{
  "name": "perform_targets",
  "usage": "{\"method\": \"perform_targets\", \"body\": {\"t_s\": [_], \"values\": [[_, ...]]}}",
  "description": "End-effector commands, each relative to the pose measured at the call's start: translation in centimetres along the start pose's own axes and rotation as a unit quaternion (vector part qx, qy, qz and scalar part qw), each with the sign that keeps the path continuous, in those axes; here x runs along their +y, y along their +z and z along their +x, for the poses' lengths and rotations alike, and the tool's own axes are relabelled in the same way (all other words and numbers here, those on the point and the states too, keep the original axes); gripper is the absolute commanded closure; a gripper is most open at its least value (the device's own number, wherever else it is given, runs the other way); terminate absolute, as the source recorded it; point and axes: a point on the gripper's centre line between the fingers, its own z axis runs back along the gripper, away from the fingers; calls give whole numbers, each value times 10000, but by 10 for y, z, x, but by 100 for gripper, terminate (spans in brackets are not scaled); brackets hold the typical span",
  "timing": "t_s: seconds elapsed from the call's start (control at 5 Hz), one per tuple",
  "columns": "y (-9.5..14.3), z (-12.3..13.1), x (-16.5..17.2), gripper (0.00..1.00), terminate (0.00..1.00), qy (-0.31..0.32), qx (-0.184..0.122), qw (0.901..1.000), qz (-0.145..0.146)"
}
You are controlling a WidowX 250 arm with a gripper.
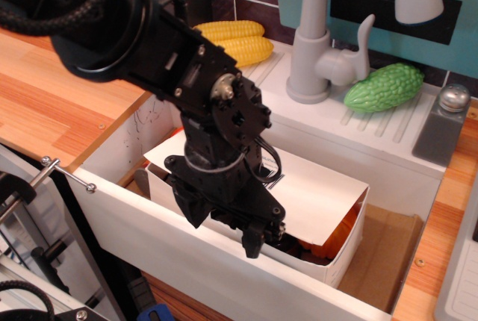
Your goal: Open white1fbox flap
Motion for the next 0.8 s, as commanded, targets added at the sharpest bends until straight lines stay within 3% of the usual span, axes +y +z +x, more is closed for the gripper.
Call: {"method": "perform_targets", "body": {"t_s": [0.0, 0.6], "values": [[0, 0, 0, 0, 0, 0, 0, 10000, 0], [-18, 9, 5, 0, 0, -140, -121, 9995, -264]]}}
